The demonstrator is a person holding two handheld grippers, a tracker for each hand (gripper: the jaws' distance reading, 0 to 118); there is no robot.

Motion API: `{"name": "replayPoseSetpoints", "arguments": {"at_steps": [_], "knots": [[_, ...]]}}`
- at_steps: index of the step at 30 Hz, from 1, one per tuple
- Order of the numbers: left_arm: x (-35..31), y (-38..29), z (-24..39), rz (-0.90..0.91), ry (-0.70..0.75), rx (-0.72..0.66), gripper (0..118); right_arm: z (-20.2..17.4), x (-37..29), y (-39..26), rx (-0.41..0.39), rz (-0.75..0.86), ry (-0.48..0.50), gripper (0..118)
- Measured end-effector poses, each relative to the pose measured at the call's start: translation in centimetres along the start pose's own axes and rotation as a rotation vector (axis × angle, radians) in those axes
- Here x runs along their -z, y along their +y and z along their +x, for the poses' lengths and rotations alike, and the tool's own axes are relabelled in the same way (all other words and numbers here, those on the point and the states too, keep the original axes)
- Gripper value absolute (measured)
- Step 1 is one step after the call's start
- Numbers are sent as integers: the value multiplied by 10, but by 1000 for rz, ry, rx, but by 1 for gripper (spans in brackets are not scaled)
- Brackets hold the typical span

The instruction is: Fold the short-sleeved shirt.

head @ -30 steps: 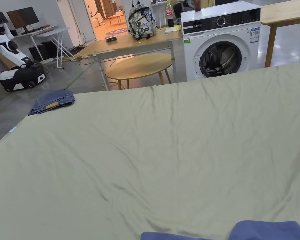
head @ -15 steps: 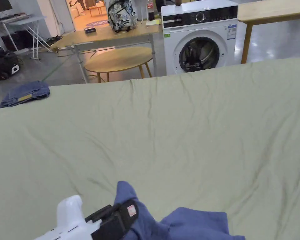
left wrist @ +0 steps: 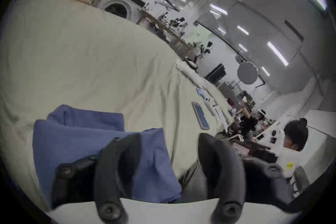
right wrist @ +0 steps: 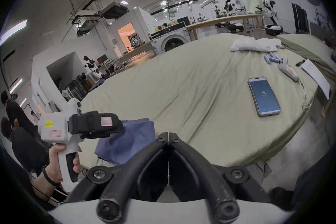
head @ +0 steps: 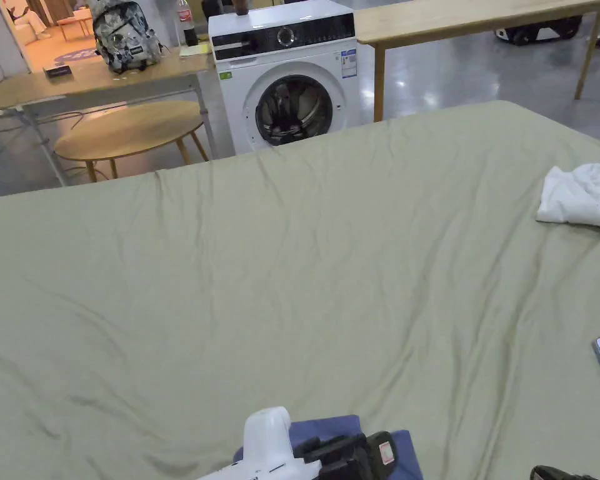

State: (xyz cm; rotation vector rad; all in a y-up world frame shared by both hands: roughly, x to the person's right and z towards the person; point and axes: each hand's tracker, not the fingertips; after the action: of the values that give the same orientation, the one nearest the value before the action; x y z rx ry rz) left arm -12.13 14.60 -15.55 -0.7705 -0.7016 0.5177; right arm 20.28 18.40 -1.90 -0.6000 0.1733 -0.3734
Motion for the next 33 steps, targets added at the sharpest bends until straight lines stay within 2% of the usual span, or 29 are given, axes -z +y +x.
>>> {"name": "replayPoseSetpoints", "arguments": {"at_steps": [1, 2, 3, 6, 9, 10, 11, 12, 13, 14, 15, 17, 18, 19, 20, 23, 26, 30, 31, 33], "knots": [[8, -3, -3, -28, 60, 15, 22, 0, 1, 0, 10, -3, 4, 0], [19, -9, -6, -53, 97, 23, 1, 0, 2, 0, 12, -3, 6, 0], [31, -15, -7, -99, 102, 19, 0, -2, 3, 0, 13, -3, 9, 0], [66, -34, -14, -235, 154, 40, 0, -11, 8, 0, 1, -16, 25, 0], [54, -27, 2, -203, 136, 26, 0, -24, 25, -2, -16, -88, 84, 0], [44, -21, 6, -193, 129, 20, 6, -29, 34, -4, -37, -107, 90, 0], [29, -14, 10, -146, 107, 35, 22, -34, 44, -5, -57, -125, 98, 0], [13, -9, 13, -101, 94, 59, 54, -40, 56, -6, -75, -160, 119, 0], [-1, -4, 14, -77, 91, 75, 75, -44, 69, -7, -90, -191, 145, 0], [-17, 1, 13, -49, 101, 77, 87, -49, 85, -9, -110, -224, 160, 0], [-34, 6, 7, -23, 110, 70, 89, -54, 99, -11, -124, -252, 156, 0], [-63, 12, -8, 11, 127, 17, 89, -61, 128, -17, -149, -305, 87, 0], [-76, 13, -20, 18, 129, -22, 89, -62, 145, -22, -172, -349, 1, 0], [-87, 14, -36, 12, 125, -65, 89, -59, 161, -28, -199, -420, -43, 0], [-95, 12, -48, 10, 125, -103, 89, -56, 168, -33, -194, -432, -33, 0], [-111, 4, -76, 38, 134, -187, 89, -51, 158, -28, -114, -384, 5, 0], [-101, -2, -101, 41, 110, -287, 89, -48, 159, -28, -115, -389, 13, 0], [-60, -11, -108, -51, 18, -303, 88, -45, 157, -28, -91, -387, 24, 0], [-47, -16, -108, -101, 28, -299, 81, -45, 158, -28, -90, -388, 25, 0], [-36, -22, -100, -113, 51, -256, 46, -44, 158, -28, -86, -389, 24, 0]]}}
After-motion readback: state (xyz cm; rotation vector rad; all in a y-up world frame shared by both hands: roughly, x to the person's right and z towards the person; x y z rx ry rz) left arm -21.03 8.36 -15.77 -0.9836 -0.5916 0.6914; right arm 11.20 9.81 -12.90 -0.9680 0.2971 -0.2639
